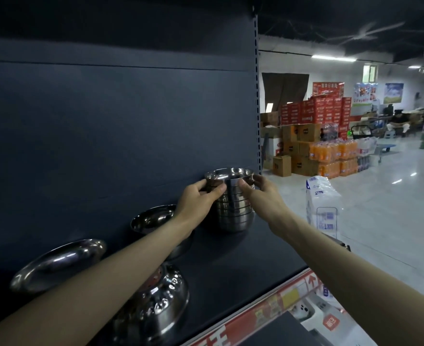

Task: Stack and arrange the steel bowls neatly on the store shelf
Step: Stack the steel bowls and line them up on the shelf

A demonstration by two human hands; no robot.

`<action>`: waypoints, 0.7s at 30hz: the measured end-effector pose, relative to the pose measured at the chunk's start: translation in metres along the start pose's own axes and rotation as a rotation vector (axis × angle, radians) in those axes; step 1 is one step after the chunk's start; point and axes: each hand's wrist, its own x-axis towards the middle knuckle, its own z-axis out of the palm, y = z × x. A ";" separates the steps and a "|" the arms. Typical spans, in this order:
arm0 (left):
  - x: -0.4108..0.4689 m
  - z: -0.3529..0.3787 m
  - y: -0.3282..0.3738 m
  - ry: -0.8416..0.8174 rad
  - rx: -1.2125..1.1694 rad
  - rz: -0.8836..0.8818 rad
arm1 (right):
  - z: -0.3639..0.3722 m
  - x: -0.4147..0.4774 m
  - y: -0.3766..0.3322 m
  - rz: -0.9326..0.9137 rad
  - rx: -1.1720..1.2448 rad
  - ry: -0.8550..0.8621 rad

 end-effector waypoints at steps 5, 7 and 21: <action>-0.033 -0.013 0.022 0.043 -0.010 -0.013 | 0.004 -0.034 -0.026 -0.037 0.029 -0.053; -0.046 -0.025 0.030 0.048 -0.008 -0.011 | 0.006 -0.051 -0.038 -0.069 0.002 -0.072; -0.134 -0.128 0.053 0.090 0.097 -0.052 | 0.061 -0.142 -0.080 -0.162 -0.090 -0.232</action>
